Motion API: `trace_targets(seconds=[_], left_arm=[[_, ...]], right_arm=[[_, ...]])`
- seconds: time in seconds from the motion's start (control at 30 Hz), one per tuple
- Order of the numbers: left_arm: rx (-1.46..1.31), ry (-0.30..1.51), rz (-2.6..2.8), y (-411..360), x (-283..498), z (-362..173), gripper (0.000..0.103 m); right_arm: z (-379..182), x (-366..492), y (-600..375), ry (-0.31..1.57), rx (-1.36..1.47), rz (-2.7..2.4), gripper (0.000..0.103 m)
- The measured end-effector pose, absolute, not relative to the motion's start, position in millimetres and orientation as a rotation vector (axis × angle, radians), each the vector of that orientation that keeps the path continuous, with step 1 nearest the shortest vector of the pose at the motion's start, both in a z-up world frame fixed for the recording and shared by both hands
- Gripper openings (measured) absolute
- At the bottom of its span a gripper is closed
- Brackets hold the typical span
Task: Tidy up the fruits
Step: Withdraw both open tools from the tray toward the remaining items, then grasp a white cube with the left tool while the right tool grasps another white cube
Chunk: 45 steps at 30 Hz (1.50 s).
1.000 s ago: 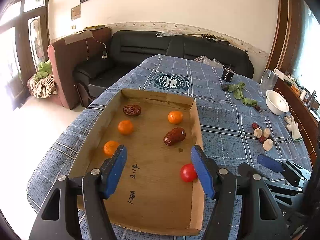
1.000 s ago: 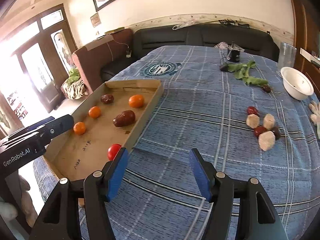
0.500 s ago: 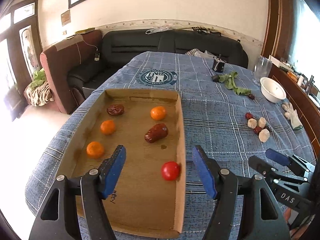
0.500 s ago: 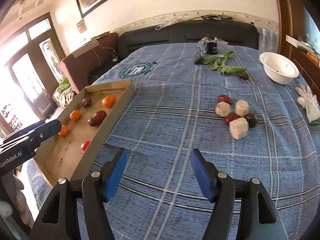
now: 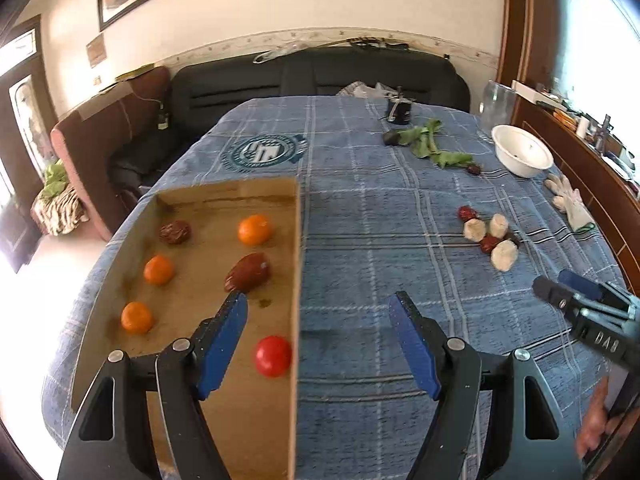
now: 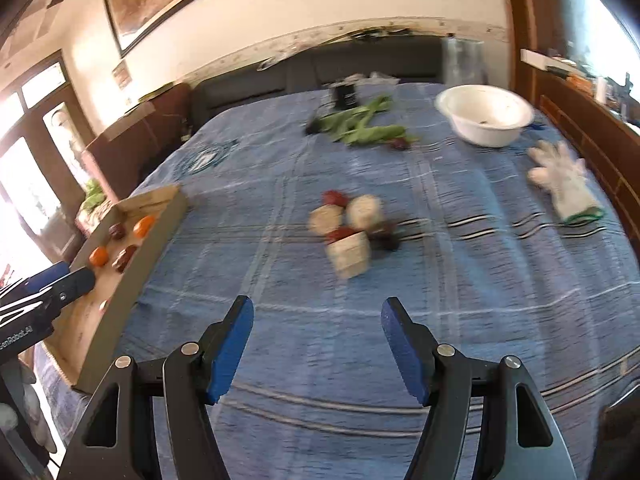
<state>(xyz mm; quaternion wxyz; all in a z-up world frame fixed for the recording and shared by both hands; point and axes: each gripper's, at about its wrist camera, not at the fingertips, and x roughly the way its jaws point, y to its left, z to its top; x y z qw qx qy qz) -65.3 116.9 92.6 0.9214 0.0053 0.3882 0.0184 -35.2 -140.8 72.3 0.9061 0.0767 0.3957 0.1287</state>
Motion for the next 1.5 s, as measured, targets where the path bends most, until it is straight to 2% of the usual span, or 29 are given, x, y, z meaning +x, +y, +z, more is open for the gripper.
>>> trace_targets(seconds=[0.27, 0.5, 0.7, 0.87, 1.13, 1.2, 1.23, 1.27, 1.37, 1.5], left_arm=[[-0.014, 0.832, -0.039, 91.6, -30.5, 84.9, 0.074], [-0.018, 0.873, -0.098, 67.6, 1.3, 65.8, 0.074], [-0.110, 0.923, -0.148, 64.8, 39.2, 53.6, 0.074], [-0.129, 0.937, -0.209, 50.2, 62.4, 44.3, 0.074], [-0.126, 0.934, -0.318, 10.2, 86.4, 29.1, 0.074], [-0.134, 0.940, -0.338, 5.1, 91.3, 24.3, 0.071], [-0.137, 0.944, -0.355, 2.5, 93.3, 21.3, 0.065], [-0.134, 0.947, -0.369, 0.1, 94.3, 18.7, 0.054], [-0.129, 0.935, -0.433, -5.2, 91.7, 14.0, 0.035], [-0.118, 0.917, -0.448, -9.0, 89.4, 14.1, 0.033]], right_arm=[[76.5, -6.4, -204.8, 0.833, 0.276, 0.157, 0.073], [60.4, 12.1, -171.3, 0.882, 0.258, 0.227, 0.073], [42.4, 31.6, -128.2, 0.917, 0.149, 0.272, 0.065], [30.2, 37.3, -122.0, 0.928, 0.121, 0.261, 0.037], [36.0, 19.9, -152.4, 0.895, 0.215, 0.228, 0.036], [35.8, 17.9, -156.8, 0.895, 0.236, 0.229, 0.036], [35.9, 17.6, -157.8, 0.894, 0.240, 0.229, 0.036], [35.7, 18.1, -157.6, 0.895, 0.241, 0.230, 0.036], [35.4, 18.7, -154.1, 0.898, 0.232, 0.236, 0.036], [33.4, 21.0, -146.8, 0.910, 0.215, 0.247, 0.036]])
